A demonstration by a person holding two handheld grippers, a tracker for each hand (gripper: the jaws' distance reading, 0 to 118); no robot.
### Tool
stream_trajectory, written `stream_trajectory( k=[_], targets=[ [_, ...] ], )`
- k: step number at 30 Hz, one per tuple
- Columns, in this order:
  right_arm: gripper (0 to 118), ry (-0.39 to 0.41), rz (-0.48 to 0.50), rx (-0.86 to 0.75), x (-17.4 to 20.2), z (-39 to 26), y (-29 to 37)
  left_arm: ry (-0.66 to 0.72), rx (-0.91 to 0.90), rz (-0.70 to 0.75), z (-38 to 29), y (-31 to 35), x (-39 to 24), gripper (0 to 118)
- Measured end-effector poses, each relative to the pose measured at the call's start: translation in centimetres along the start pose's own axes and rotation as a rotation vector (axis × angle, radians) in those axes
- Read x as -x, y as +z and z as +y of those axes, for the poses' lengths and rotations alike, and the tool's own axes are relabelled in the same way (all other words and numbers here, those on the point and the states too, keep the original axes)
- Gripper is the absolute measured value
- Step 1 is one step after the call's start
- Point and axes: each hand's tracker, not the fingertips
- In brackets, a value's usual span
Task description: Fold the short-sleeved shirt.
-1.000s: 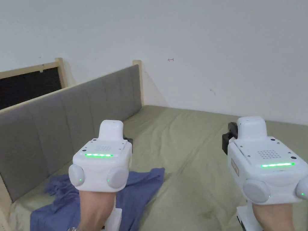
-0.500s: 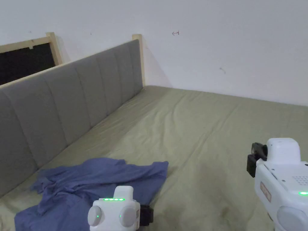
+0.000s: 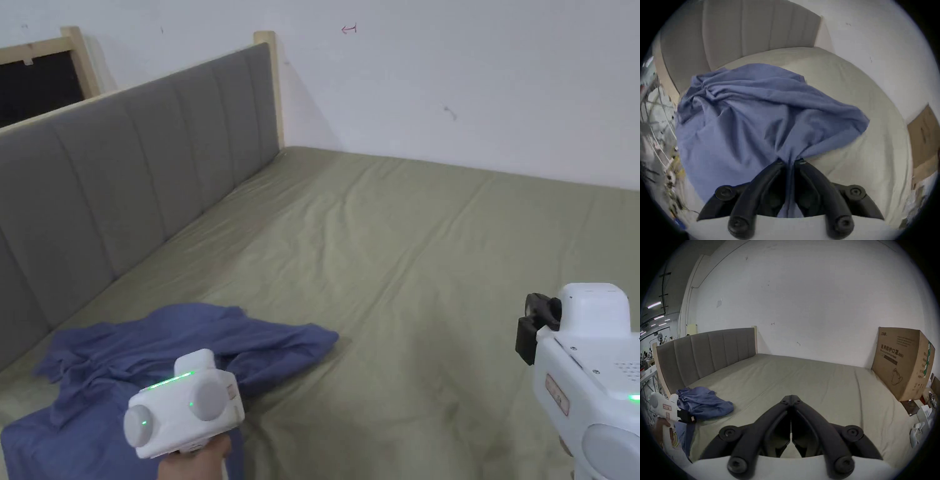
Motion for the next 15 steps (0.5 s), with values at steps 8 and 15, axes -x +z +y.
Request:
stream_trajectory(
  k=[8,15],
  targets=[
    [0,-0.024,-0.051,-0.110,-3.5,3.1,5.5,0.128,-0.210,-0.272,3.7,9.2,-4.1,8],
    [0,-0.049,-0.161,-0.225,-8.9,5.1,13.0,-0.153,-0.366,-0.575,4.4,18.9,-17.8,8]
  ],
)
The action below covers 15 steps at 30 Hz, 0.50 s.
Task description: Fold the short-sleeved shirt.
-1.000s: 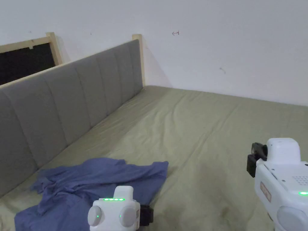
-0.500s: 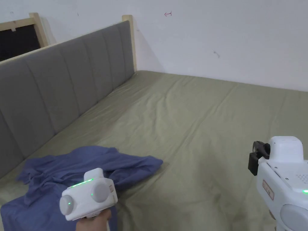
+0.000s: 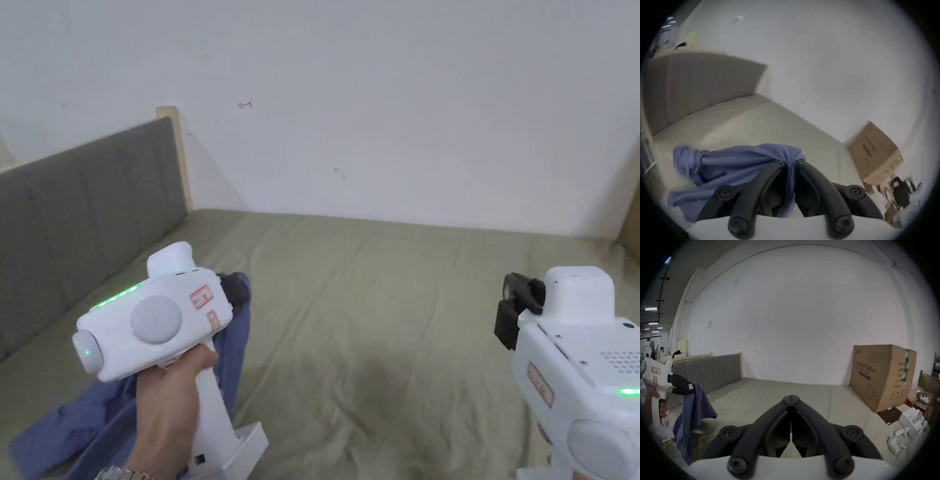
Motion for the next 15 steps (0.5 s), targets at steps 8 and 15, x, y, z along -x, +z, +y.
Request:
stream_trajectory(
  k=[8,15],
  targets=[
    [0,0.001,-0.200,-0.057,-9.1,1.6,6.8,-0.137,0.197,-0.424,-9.3,-3.9,-20.8,8],
    [0,-0.025,-0.337,0.023,-15.5,-1.8,11.2,-0.329,0.589,-0.500,-27.8,-7.9,-28.8,8]
  ],
)
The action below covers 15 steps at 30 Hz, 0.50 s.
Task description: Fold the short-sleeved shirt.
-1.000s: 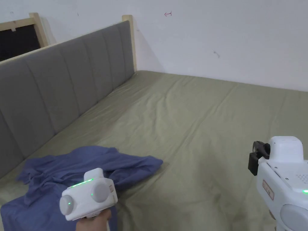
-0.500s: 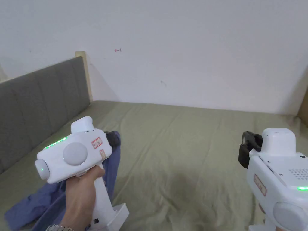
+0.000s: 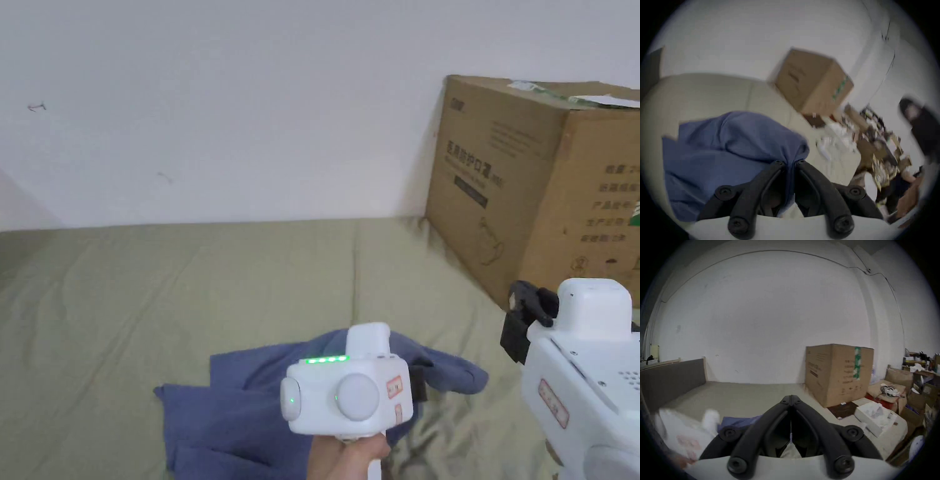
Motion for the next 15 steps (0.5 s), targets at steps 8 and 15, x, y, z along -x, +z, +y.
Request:
stream_trajectory(
  k=[8,15],
  targets=[
    [0,-0.029,-0.058,0.120,-3.0,-4.7,0.1,-0.021,0.254,0.037,-9.3,-6.8,0.6,15],
    [0,-0.032,-0.005,0.096,-1.7,-3.6,0.0,0.040,0.011,-0.051,-2.4,1.8,3.0,110]
  ],
)
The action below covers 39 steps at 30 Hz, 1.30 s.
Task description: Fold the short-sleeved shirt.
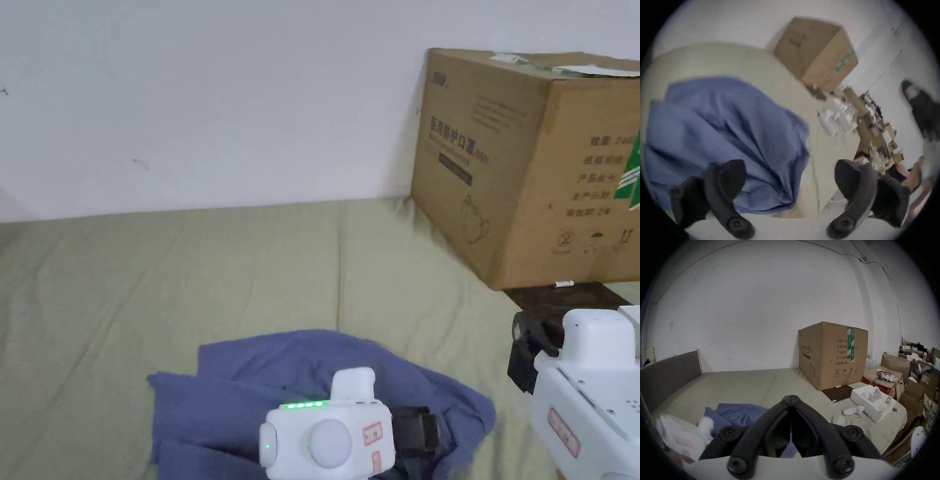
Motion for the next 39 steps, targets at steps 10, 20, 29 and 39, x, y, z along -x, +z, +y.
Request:
stream_trajectory(
  k=[10,20,29,39],
  targets=[
    [0,0.067,0.109,-0.172,4.6,4.2,3.2,-0.208,-0.578,0.385,6.1,25.4,3.5,117],
    [0,0.021,0.163,-0.149,7.2,2.7,4.1,-0.090,-0.620,0.668,-2.6,34.1,10.2,0],
    [0,0.052,0.149,-0.105,6.5,1.4,3.0,-0.013,-0.327,0.575,-4.6,27.2,12.9,22],
    [0,0.046,0.079,0.021,3.0,-2.6,0.3,0.088,0.114,0.555,-9.4,12.4,17.3,110]
  ],
)
